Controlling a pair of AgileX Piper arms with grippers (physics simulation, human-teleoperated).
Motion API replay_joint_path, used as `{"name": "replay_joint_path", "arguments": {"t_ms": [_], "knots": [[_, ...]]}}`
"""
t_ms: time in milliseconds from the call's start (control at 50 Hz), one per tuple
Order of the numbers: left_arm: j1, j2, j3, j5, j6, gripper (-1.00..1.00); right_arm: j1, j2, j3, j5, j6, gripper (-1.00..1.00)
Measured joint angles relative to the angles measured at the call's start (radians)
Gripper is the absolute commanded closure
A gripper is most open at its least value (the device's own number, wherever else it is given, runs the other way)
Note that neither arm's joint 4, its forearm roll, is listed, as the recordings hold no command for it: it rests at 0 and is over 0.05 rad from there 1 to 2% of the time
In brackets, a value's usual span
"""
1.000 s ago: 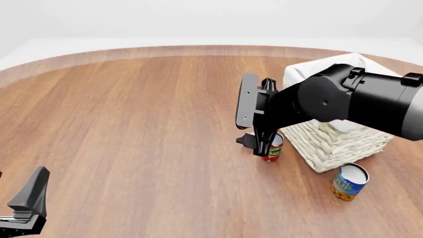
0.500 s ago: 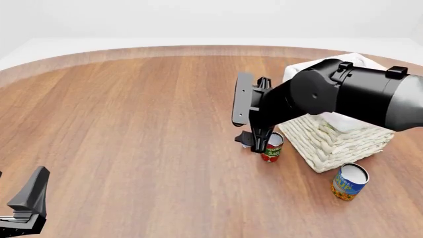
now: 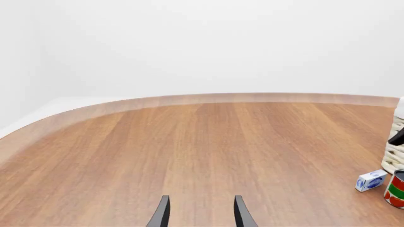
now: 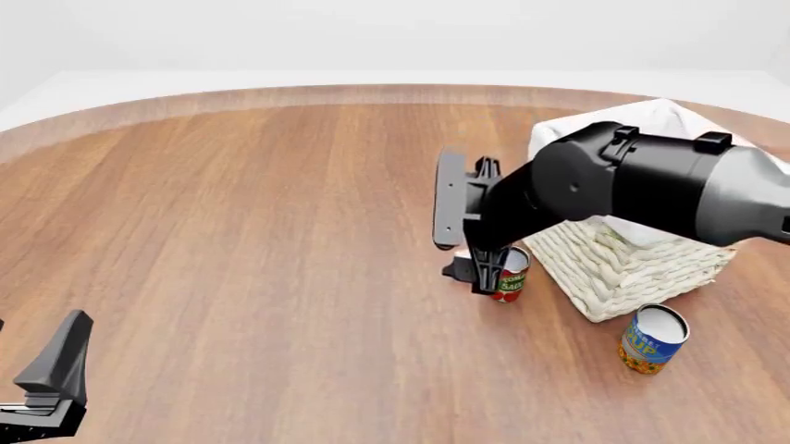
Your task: Pick up the alphabet soup and the cream cheese box, and put them in the basket.
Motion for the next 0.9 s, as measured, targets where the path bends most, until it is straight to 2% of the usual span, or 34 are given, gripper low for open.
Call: {"name": "replay_joint_path", "arguments": {"t_ms": [900], "knots": [[0.000,0.000,0.000,0.000,0.000,-1.00,-0.047,0.122,-0.040,-0.029,-0.075,-1.00]]}}
